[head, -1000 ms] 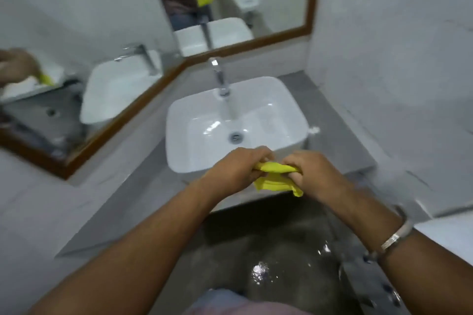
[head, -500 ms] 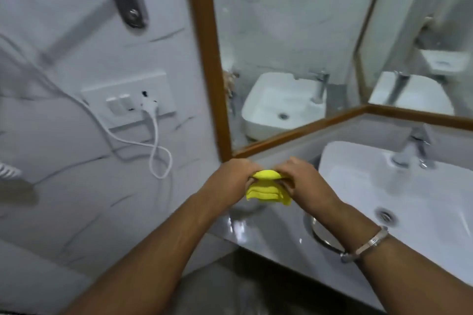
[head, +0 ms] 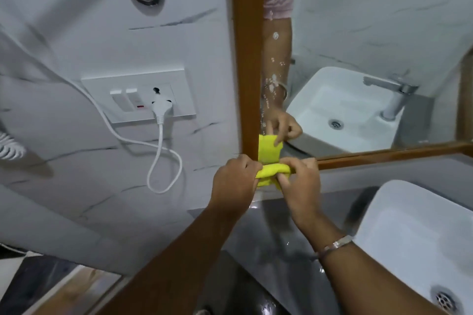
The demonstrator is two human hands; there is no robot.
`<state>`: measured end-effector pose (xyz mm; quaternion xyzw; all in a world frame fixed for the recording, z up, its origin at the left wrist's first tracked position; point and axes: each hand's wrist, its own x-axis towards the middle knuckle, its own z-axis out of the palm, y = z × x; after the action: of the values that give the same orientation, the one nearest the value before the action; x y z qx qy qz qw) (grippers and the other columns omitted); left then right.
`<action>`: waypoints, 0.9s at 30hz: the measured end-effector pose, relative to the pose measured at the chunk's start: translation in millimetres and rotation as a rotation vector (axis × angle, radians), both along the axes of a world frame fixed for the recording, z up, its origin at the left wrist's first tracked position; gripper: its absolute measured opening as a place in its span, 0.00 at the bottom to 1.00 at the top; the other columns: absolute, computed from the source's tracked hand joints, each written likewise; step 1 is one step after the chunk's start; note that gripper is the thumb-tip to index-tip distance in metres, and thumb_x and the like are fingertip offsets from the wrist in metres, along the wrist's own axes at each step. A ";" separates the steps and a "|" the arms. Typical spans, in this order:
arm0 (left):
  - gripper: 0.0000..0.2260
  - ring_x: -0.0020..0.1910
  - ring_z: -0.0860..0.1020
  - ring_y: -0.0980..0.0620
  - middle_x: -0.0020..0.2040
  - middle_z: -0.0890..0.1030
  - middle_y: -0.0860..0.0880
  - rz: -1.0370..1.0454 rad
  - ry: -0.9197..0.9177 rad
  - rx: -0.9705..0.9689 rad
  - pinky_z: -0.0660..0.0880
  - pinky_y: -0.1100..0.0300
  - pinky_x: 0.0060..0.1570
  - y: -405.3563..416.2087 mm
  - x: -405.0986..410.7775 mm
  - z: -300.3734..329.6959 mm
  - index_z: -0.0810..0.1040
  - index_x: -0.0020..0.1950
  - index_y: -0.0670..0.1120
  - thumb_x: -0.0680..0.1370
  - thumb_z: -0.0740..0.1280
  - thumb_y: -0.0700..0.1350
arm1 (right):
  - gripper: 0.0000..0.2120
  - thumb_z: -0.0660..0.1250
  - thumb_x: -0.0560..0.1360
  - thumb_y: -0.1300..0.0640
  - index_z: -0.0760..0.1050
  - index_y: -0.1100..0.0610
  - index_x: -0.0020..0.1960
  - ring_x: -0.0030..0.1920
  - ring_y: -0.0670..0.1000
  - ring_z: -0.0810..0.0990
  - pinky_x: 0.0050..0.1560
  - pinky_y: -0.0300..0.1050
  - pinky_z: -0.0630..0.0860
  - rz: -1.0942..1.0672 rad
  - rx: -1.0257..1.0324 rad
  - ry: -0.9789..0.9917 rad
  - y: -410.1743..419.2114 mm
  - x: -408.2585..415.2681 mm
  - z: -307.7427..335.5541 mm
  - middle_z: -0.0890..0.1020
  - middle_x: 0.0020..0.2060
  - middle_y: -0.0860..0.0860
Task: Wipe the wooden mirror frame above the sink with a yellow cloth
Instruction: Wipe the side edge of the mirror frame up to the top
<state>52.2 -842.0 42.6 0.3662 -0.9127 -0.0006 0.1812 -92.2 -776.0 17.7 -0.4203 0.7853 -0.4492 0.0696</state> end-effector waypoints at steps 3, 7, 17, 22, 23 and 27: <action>0.07 0.32 0.75 0.44 0.37 0.77 0.48 0.033 0.076 -0.213 0.69 0.53 0.27 -11.7 -5.0 -8.2 0.79 0.42 0.49 0.72 0.75 0.49 | 0.19 0.74 0.69 0.62 0.72 0.55 0.57 0.42 0.49 0.75 0.45 0.43 0.71 -0.217 -0.155 -0.275 -17.4 20.7 -8.3 0.77 0.44 0.51; 0.05 0.33 0.74 0.43 0.41 0.80 0.47 -0.001 0.223 -0.388 0.71 0.51 0.29 -21.0 5.4 -1.2 0.80 0.45 0.48 0.78 0.70 0.48 | 0.13 0.70 0.73 0.60 0.67 0.56 0.51 0.38 0.54 0.76 0.42 0.46 0.75 -0.338 -0.351 -0.453 -34.8 48.0 -20.4 0.76 0.40 0.53; 0.32 0.75 0.62 0.34 0.75 0.66 0.36 0.091 0.327 -0.748 0.57 0.37 0.73 -49.3 -3.6 171.8 0.64 0.77 0.45 0.79 0.63 0.60 | 0.30 0.60 0.73 0.42 0.63 0.60 0.69 0.62 0.63 0.68 0.63 0.56 0.67 -0.233 -0.136 -0.038 -38.4 78.5 -46.6 0.70 0.62 0.65; 0.37 0.76 0.62 0.36 0.77 0.64 0.37 0.073 0.268 -0.850 0.54 0.37 0.74 -78.7 -13.0 216.1 0.62 0.79 0.43 0.78 0.62 0.64 | 0.31 0.55 0.79 0.42 0.59 0.63 0.73 0.68 0.67 0.63 0.67 0.60 0.65 -0.201 -0.158 0.061 -45.1 86.0 -38.4 0.62 0.68 0.67; 0.37 0.76 0.62 0.36 0.77 0.64 0.37 0.057 0.258 -0.856 0.53 0.38 0.74 -83.2 -12.8 216.5 0.62 0.79 0.42 0.78 0.61 0.64 | 0.31 0.52 0.80 0.43 0.56 0.63 0.74 0.70 0.68 0.60 0.68 0.63 0.64 -0.170 -0.163 0.082 -47.1 89.3 -36.0 0.58 0.70 0.68; 0.35 0.75 0.63 0.37 0.76 0.66 0.37 0.024 0.272 -0.874 0.53 0.38 0.73 -92.7 -11.9 210.7 0.62 0.78 0.42 0.79 0.60 0.64 | 0.34 0.51 0.81 0.43 0.46 0.64 0.77 0.76 0.69 0.44 0.75 0.63 0.50 -0.056 -0.269 0.120 -59.6 92.0 -11.8 0.46 0.75 0.68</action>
<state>40.3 -934.7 253.3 0.2627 -0.7909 0.3386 0.4369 -0.2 -835.6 5.9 -0.4298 0.7322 -0.5263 -0.0470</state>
